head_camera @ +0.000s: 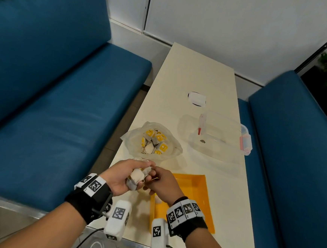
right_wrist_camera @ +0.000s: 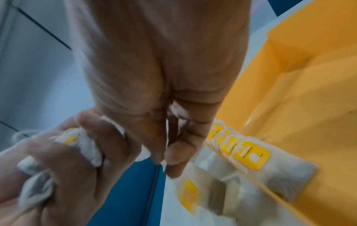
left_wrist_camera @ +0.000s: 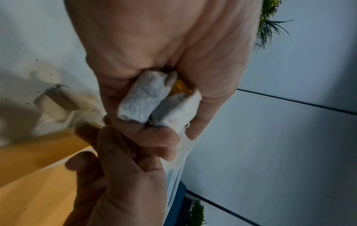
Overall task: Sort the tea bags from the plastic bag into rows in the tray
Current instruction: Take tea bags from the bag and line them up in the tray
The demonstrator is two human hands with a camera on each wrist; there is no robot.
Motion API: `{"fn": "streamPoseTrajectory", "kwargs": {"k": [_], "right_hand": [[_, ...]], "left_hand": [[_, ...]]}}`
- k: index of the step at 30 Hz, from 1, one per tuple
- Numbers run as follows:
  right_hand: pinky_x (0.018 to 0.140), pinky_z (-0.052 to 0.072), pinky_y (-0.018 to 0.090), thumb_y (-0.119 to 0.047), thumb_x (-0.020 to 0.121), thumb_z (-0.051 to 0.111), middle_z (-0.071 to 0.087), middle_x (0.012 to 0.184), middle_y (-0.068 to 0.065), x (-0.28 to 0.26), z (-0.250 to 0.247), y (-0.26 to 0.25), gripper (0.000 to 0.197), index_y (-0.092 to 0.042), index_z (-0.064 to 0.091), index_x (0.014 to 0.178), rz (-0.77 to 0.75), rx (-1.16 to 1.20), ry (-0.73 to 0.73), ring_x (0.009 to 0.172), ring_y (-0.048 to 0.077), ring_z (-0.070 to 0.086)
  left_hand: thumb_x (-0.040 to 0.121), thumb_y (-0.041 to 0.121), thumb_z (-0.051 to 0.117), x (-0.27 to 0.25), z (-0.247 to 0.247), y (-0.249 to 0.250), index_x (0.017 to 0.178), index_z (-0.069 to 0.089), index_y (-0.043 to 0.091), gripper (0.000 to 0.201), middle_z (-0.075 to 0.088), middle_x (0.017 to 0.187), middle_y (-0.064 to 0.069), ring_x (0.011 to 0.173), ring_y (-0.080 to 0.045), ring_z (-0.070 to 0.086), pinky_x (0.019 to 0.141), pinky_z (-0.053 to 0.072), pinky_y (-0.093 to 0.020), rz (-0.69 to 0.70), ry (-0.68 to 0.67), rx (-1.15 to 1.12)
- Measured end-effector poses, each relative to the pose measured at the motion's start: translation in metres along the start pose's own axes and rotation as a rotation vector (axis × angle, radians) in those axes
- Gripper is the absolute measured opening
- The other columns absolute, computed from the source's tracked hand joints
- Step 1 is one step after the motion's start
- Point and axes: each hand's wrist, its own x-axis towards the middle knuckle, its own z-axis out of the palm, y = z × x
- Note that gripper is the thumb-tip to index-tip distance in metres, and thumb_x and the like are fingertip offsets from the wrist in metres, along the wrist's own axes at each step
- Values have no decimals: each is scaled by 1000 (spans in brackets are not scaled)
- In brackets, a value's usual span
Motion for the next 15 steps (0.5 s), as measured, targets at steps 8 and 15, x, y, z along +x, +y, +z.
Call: {"fn": "streamPoseTrajectory", "kwargs": {"k": [8, 15], "right_hand": [[51, 52, 24, 5, 87, 55, 66, 69, 11, 0, -2, -3, 17, -5, 66, 94, 81, -78, 98, 47, 9, 60], [64, 58, 30, 0, 88, 54, 68, 95, 12, 6, 8, -17, 22, -12, 65, 102, 82, -382, 105, 70, 17, 67]], "left_hand": [[93, 16, 65, -4, -30, 9, 106, 63, 6, 16, 68, 89, -12, 65, -16, 61, 42, 45, -20, 106, 118, 4], [76, 11, 84, -2, -80, -16, 86, 65, 11, 21, 64, 80, -7, 66, -14, 62, 47, 42, -21, 120, 366, 157]]}}
